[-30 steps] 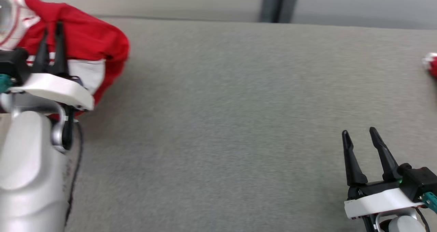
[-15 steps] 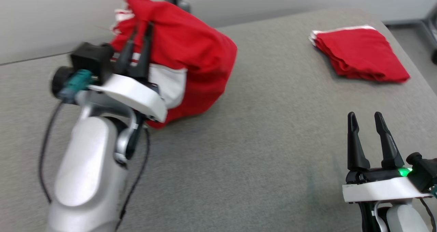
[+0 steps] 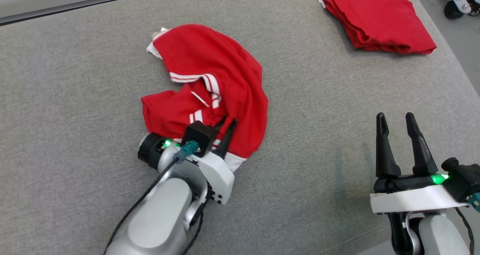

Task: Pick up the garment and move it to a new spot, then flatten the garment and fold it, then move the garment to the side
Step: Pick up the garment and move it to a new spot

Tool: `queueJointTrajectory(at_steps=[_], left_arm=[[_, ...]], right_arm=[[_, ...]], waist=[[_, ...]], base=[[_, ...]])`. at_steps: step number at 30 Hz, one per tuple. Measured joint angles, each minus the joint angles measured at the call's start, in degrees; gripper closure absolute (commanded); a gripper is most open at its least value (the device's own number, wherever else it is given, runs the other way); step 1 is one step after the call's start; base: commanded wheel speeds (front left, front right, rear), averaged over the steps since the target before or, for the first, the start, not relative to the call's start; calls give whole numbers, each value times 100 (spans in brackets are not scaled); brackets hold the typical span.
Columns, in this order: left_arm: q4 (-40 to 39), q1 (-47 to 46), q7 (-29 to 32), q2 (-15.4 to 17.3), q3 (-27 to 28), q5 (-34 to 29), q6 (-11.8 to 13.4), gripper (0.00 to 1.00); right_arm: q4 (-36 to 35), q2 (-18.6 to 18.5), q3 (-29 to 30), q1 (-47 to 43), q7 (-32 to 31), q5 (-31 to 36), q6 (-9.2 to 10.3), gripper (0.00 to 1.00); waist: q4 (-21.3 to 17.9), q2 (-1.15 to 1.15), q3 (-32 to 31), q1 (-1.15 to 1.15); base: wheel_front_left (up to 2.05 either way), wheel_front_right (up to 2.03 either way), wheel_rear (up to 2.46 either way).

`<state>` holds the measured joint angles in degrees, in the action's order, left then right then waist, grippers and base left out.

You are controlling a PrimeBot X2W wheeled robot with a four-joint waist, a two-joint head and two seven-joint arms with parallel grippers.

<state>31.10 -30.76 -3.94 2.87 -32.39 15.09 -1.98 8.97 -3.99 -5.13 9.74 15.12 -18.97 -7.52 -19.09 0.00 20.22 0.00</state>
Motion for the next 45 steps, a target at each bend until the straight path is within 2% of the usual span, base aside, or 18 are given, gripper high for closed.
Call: queueJointTrajectory(at_steps=[1, 2, 6, 11, 14, 19, 25, 31, 35, 45], left_arm=[[31, -1, -85, -10, -134, 145, 31, 13], [47, 1, -168, -9, -242, 299, 74, 0], [-130, 76, -555, -5, -594, 960, 234, 0], [-688, 376, -962, -11, -683, 1327, 593, 0], [-1002, 762, -1066, 48, -467, 1283, 914, 0], [-1625, 1683, -1106, 240, 224, 1220, 1237, 0], [-2327, 2759, -1115, 357, 927, 421, 1494, 0], [-2743, 3683, -1118, 211, 1463, -294, 1456, 0], [-2888, 4142, -1120, 109, 1801, -503, 1484, 0], [-3118, 4368, -1120, 10, 2059, -905, 1255, 0]], right_arm=[[8, -4, -8, 5, 0, 8, 0, 0], [14, -11, -23, 9, 0, 15, 0, 0], [51, -58, -58, -24, 0, 46, 0, 0], [121, -133, -83, -220, 0, 79, 0, 0], [155, -172, -120, -352, 0, 92, 2, 0], [282, -185, -233, -572, 0, 121, 2, 0], [401, -167, -315, -827, 0, 194, 2, 0], [459, -162, -423, -1107, 0, 379, 2, 0], [447, -165, -471, -1300, 0, 467, 2, 0], [449, -157, -502, -1452, 0, 543, 2, 0]], waist=[[21, 0, -10, 0], [49, 0, -32, 0], [215, 0, -195, 0], [495, 0, -532, 0], [686, 0, -803, 0], [1016, 0, -1298, 0], [1407, 0, -1838, 0], [1703, 0, -2228, 0], [1773, 0, -2405, 0], [1741, 0, -2526, 0]], base=[[0, 0, 0], [0, 0, 0], [0, 0, 0], [0, 0, 0], [0, 0, 0], [0, 0, 0], [0, 0, 0], [0, 0, 0], [0, 0, 0], [0, 0, 0]])
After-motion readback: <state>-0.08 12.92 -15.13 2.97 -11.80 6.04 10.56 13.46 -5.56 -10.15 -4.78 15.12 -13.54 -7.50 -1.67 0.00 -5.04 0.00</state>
